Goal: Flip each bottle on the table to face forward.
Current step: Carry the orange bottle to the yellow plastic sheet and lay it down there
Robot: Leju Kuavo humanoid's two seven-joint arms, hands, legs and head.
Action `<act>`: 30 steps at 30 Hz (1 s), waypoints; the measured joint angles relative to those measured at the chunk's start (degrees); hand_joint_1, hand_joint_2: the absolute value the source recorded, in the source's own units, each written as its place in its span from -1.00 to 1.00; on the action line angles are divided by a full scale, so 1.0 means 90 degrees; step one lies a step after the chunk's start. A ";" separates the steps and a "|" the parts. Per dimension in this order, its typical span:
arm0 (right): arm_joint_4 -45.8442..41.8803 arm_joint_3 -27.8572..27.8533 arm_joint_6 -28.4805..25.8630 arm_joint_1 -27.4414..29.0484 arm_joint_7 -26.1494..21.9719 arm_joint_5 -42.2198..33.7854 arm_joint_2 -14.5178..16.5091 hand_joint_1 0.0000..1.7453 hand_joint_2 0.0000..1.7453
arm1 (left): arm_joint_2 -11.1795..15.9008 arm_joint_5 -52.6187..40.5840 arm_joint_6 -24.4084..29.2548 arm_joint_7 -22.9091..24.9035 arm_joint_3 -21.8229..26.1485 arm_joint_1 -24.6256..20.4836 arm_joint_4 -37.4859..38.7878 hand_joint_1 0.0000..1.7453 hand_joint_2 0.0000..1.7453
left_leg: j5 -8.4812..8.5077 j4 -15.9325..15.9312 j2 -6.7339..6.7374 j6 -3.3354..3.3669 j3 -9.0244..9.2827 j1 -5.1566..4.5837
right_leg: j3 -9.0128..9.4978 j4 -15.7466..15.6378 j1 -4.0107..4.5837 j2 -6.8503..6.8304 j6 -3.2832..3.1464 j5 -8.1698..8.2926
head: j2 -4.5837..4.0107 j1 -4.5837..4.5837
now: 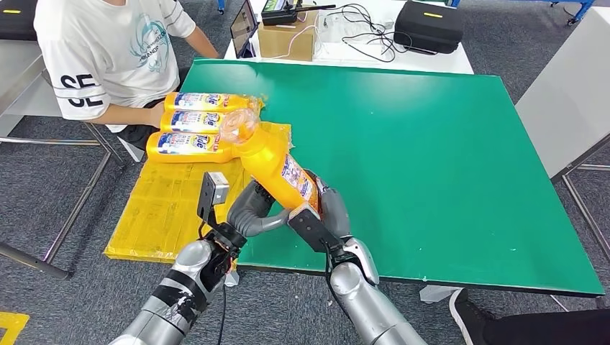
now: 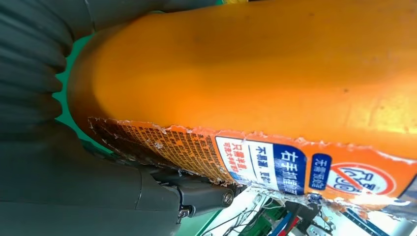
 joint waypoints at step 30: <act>0.0844 0.0305 0.0087 -0.0346 0.0206 0.0102 0.0324 1.00 1.00 | -0.0166 -0.0414 0.1444 -0.0295 0.0282 -0.0718 0.1305 -1.00 1.00 | 0.0002 0.0000 0.0000 -0.0001 -0.0001 0.0001 | 0.0000 0.0001 0.0000 0.0000 0.0000 0.0001 | -0.0001 0.0000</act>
